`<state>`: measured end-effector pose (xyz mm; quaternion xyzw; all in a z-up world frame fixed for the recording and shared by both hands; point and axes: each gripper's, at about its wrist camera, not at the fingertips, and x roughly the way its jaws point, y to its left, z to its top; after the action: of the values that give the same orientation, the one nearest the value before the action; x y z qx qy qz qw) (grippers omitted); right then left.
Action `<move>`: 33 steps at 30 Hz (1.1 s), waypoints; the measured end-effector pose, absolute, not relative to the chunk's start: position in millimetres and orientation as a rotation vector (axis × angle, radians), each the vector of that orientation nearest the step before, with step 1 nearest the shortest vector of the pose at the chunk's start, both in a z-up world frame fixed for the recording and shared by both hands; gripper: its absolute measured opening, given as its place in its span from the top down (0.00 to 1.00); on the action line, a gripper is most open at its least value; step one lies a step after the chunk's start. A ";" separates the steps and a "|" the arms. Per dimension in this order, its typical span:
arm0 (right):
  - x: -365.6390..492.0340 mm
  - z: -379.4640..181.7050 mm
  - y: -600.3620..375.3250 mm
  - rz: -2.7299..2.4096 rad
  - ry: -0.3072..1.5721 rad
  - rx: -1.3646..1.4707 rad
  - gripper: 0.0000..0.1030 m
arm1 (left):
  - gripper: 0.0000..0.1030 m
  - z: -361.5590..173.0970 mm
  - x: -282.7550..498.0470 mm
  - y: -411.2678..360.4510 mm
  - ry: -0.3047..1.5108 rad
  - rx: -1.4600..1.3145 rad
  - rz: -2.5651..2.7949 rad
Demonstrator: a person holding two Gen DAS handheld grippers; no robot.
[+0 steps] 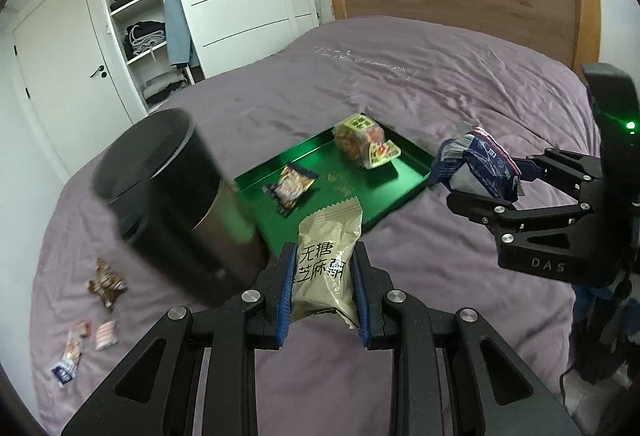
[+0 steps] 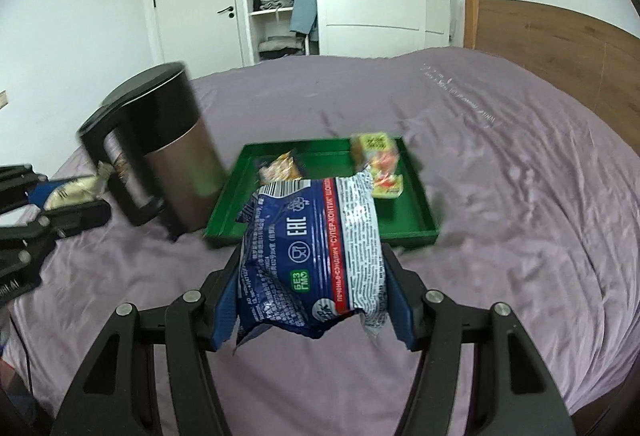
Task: Organize snacks
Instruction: 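Lower and release the sesame candy with the left tool while the right tool releases the wafer bag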
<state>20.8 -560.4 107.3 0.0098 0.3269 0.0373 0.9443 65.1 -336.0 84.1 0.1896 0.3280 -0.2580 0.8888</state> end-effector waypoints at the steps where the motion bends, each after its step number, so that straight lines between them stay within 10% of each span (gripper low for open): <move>1: 29.1 107.2 -564.0 0.073 0.660 0.022 0.66 | 0.79 81.6 71.0 -343.4 0.683 0.389 -0.536; 33: 188.8 -3.5 -603.8 0.025 0.755 0.065 0.65 | 0.79 -48.0 229.1 -410.1 0.838 0.158 -0.298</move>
<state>188.8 -603.8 -3.5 0.0319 0.3686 0.0121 0.9290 229.1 -410.1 -48.0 0.0762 0.4050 -0.1438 0.8997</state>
